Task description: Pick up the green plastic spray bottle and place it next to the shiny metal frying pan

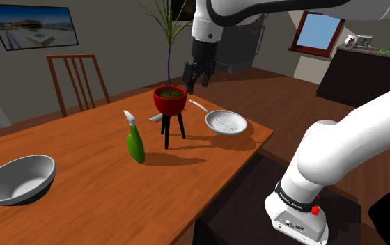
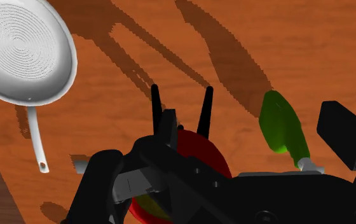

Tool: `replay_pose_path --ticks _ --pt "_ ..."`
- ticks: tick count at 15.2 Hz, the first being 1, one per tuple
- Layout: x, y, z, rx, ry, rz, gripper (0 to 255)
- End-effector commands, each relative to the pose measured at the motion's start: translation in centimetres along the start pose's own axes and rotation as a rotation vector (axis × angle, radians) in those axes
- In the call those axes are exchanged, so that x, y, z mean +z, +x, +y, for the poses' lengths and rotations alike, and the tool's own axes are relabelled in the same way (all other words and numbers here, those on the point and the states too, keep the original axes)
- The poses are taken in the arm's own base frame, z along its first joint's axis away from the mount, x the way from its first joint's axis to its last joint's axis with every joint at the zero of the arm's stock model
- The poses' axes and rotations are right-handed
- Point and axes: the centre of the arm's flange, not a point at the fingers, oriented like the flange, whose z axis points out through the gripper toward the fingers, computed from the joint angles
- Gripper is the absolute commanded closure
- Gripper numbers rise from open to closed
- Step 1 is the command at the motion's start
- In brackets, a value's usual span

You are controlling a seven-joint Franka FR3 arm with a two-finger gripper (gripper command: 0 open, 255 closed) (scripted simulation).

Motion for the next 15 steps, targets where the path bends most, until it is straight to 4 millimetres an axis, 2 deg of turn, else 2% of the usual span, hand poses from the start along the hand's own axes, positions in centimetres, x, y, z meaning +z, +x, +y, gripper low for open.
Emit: replay_pose_path --ticks 1,15 --pt "1.2 2.0 -1.5 0.0 0.002 -0.001 0" --pt "9.3 16.0 -10.6 0.003 0.01 -0.012 0"
